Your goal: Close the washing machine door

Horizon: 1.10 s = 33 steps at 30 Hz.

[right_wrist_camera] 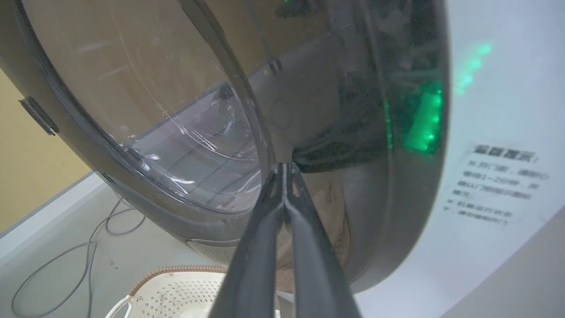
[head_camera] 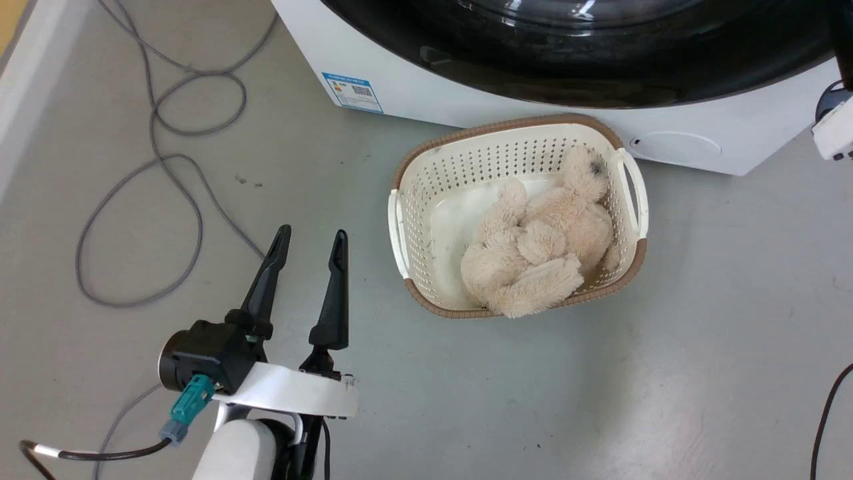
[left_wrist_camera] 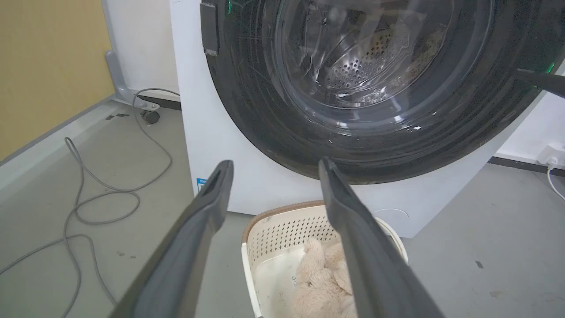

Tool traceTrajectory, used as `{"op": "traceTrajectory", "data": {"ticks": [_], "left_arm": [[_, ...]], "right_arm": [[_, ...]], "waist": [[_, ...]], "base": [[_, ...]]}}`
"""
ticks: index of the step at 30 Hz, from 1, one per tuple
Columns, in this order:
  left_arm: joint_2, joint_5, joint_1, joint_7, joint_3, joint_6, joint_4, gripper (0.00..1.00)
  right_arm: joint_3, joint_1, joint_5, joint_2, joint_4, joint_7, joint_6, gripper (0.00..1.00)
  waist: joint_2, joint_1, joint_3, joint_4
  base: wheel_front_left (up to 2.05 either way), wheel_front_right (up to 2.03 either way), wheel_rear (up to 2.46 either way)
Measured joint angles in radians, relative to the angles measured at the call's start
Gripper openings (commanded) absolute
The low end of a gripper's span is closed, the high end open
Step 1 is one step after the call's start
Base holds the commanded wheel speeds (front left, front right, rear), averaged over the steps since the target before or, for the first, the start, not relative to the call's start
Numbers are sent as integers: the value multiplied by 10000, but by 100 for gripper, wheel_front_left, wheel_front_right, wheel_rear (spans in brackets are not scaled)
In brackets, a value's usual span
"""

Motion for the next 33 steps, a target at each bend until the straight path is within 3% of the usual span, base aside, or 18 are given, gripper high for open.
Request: {"op": "traceTrajectory", "data": {"ticks": [9,14,18,23,33], "left_arm": [[-2,63,12,0,155,52,44,100],[-6,113,214,0,351,52,157,100],[-6,236,461,0,522,56,297,100],[-8,351,712,0,742,84,376,100],[-10,401,1284,0,943,217,393,100]], "right_arm": [[21,98,291,127,387,-631,-38,0],[349,985,426,105,19,-1197,-105,0],[430,2188,349,136,-702,-1492,-104,0],[-240,3877,-192,359,-2002,-1632,-104,0],[-2418,7411,-2307,2048,-5102,-1638,-105,0]], "waist": [[0,0,-539,-264],[0,-1,-1162,-570],[0,-1,-1732,-895],[0,-1,-2382,-1375],[0,-2,-3379,-2105]], "base": [[0,0,0],[0,0,0],[0,0,0],[0,0,0],[0,0,0]]}}
